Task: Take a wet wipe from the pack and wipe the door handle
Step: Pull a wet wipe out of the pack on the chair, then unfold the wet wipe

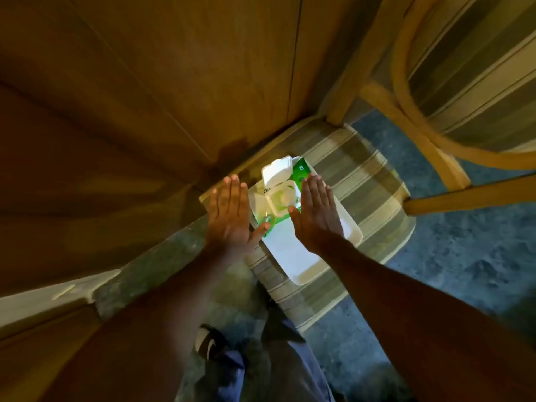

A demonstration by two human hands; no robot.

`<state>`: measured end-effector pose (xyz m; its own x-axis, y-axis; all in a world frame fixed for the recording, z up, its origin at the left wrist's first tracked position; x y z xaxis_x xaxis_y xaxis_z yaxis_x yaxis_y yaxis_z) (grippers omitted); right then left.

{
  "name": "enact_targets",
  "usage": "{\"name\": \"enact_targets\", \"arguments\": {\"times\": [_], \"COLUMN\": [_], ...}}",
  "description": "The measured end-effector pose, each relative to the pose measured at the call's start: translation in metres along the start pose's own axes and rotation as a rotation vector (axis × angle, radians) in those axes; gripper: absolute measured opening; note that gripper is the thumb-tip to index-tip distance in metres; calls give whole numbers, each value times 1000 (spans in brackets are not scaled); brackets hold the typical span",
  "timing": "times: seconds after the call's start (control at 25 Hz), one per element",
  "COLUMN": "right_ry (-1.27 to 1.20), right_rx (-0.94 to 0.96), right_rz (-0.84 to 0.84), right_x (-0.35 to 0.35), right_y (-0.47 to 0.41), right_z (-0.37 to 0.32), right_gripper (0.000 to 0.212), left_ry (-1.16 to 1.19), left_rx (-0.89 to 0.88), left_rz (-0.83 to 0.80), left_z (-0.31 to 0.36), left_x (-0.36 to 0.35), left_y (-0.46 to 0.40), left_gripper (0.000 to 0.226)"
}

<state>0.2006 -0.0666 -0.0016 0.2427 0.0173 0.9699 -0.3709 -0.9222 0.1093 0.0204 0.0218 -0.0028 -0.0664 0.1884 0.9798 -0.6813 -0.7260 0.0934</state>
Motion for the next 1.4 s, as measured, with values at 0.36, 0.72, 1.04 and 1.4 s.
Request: {"name": "enact_targets", "arguments": {"times": [0.36,0.72,1.04,1.4], "right_ry": [-133,-683,-1158,-1230], "right_rx": [-244,-230,301,900], "right_rz": [-93,89,275,359], "right_x": [-13,133,384,521], "right_y": [-32,-63,-59,35], "right_z": [-24,-107,-292,-508], "right_gripper": [10,17,25,33], "left_ry": [-31,76,921,1431], "left_rx": [-4,144,409,347], "left_rz": [14,60,637,1217], "left_z": [-10,-58,-95,-174], "left_x": [-15,127,400,634], "left_y": [-7,-1,72,225], "left_gripper": [100,90,62,12]}}
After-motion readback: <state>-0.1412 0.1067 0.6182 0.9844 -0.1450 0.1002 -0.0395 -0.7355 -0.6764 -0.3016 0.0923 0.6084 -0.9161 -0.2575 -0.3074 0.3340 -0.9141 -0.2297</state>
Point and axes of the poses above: each hand's wrist, its own y-axis away from the middle knuckle, its own x-axis out of the back of the hand, z = x × y, the point moved 3 cm from there along -y, towards the middle knuckle, and after that the axes turned 3 degrees about y, right-handed, at the moved point
